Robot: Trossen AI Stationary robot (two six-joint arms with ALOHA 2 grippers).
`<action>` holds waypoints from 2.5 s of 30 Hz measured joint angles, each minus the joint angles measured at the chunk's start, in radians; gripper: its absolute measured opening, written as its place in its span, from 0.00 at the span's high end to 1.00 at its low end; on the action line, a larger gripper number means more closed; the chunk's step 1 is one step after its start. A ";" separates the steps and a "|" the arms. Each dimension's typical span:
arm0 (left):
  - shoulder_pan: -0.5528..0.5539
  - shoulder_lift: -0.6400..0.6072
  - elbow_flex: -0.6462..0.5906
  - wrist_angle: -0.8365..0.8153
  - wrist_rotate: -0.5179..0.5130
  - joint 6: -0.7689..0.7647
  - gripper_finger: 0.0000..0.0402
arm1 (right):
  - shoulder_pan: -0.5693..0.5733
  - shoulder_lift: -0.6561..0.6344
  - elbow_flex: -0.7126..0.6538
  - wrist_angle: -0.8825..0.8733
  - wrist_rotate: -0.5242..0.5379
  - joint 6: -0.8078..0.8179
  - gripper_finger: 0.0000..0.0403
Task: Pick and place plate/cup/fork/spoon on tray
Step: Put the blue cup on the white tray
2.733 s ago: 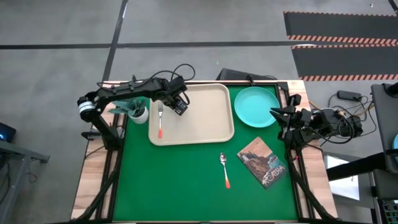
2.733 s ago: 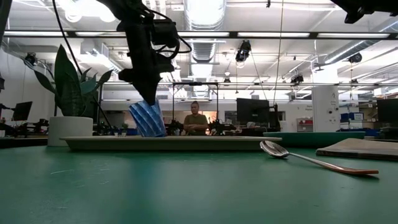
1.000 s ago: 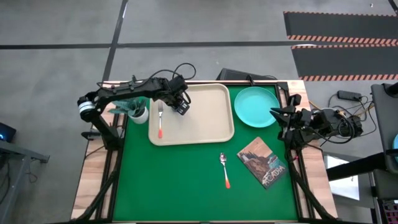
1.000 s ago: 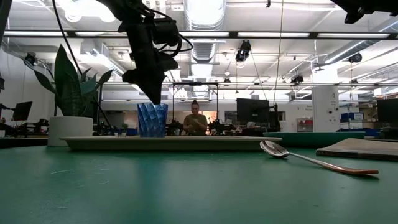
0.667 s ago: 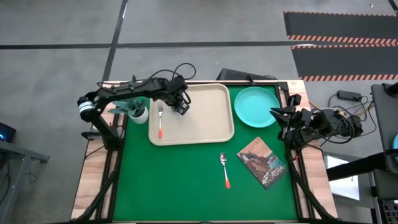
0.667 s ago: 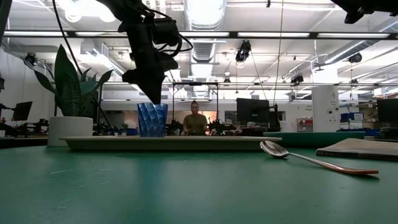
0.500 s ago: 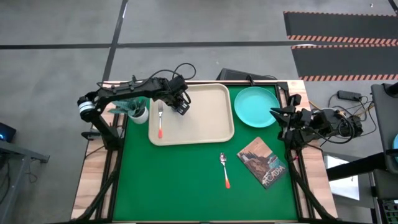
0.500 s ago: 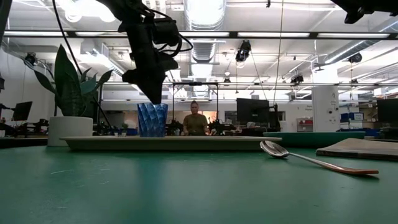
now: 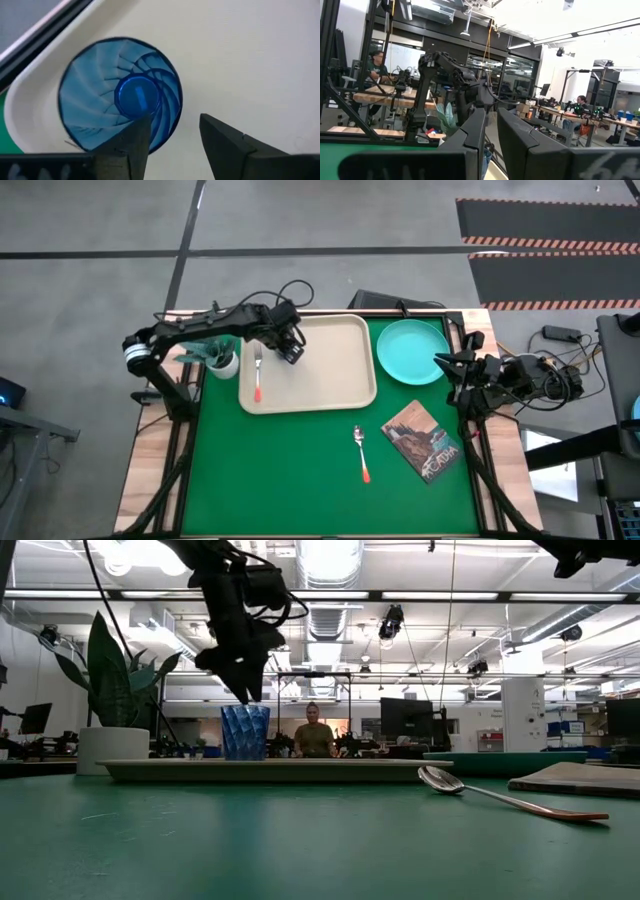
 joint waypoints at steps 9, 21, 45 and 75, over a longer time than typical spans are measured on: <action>-0.007 -0.104 0.001 0.024 -0.001 0.001 0.61 | 0.000 0.000 0.000 0.001 0.000 -0.001 0.89; -0.187 -0.161 -0.022 0.175 -0.122 0.002 0.61 | 0.000 0.000 0.000 0.005 0.000 0.002 0.89; -0.339 -0.151 -0.437 0.540 -0.453 -0.016 0.74 | 0.000 0.000 0.000 0.004 0.001 -0.001 0.89; -0.280 -0.148 -0.534 0.630 -0.476 0.003 0.84 | 0.000 0.000 0.000 0.001 0.002 -0.002 0.89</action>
